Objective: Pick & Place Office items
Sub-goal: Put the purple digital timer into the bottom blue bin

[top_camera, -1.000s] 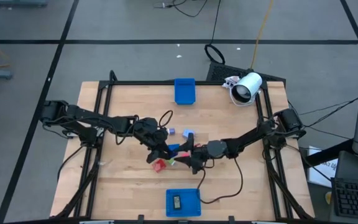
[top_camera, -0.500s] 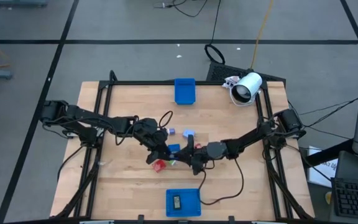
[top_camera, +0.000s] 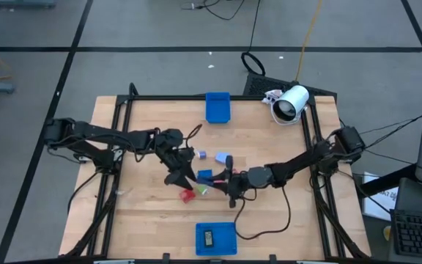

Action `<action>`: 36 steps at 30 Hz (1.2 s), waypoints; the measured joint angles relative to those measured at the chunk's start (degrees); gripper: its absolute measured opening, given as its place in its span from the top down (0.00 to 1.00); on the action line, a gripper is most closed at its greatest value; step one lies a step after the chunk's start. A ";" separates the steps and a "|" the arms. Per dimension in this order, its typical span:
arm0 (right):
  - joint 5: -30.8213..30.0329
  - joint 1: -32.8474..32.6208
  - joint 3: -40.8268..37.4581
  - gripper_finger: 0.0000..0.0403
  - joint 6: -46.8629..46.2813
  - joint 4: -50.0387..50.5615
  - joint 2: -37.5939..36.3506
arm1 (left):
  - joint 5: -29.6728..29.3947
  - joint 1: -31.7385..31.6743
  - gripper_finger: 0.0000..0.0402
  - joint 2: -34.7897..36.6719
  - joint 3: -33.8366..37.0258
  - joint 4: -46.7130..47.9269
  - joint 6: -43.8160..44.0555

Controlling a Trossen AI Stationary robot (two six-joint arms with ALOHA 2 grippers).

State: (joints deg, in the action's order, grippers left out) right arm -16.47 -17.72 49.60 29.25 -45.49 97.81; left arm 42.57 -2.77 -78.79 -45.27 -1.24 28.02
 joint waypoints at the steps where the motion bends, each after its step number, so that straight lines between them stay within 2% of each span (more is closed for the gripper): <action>1: 0.01 0.00 0.00 0.87 -1.74 1.65 -0.91 | -1.72 -0.07 0.22 0.82 -0.05 1.17 -0.88; 6: 0.20 -0.04 -0.93 0.86 -9.35 8.35 -5.92 | -13.02 1.98 0.18 6.97 0.06 9.88 -8.31; 12: 0.25 -0.46 -8.95 0.87 -12.64 3.72 -12.71 | -29.96 8.12 0.19 20.44 0.30 17.21 -13.76; 18: 0.19 -0.85 -17.38 0.86 -17.01 -0.97 -20.22 | -45.69 15.56 0.22 32.86 0.18 19.03 -17.64; 21: 0.20 -2.03 -19.19 0.86 -18.29 -1.38 -23.00 | -52.56 18.63 0.23 38.05 2.30 19.27 -18.42; 25: 0.29 -4.13 -19.71 0.86 -17.59 -1.07 -25.57 | -60.29 21.22 0.22 45.74 9.34 17.86 -17.27; 28: 0.28 -5.02 -19.72 0.86 -16.81 -1.63 -26.62 | -64.01 21.79 0.20 52.13 15.90 15.10 -15.70; 33: 0.93 -5.29 -19.74 0.86 -19.63 -1.47 -27.07 | -63.26 21.77 0.18 61.87 24.96 10.37 -16.57; 36: 7.61 -4.48 -19.74 0.86 -23.18 -1.78 -27.06 | -61.11 21.77 0.18 66.15 28.91 9.20 -19.46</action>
State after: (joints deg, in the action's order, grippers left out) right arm -8.86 -22.20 29.87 6.06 -47.27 70.75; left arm -18.53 19.00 -12.64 -16.35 7.95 8.56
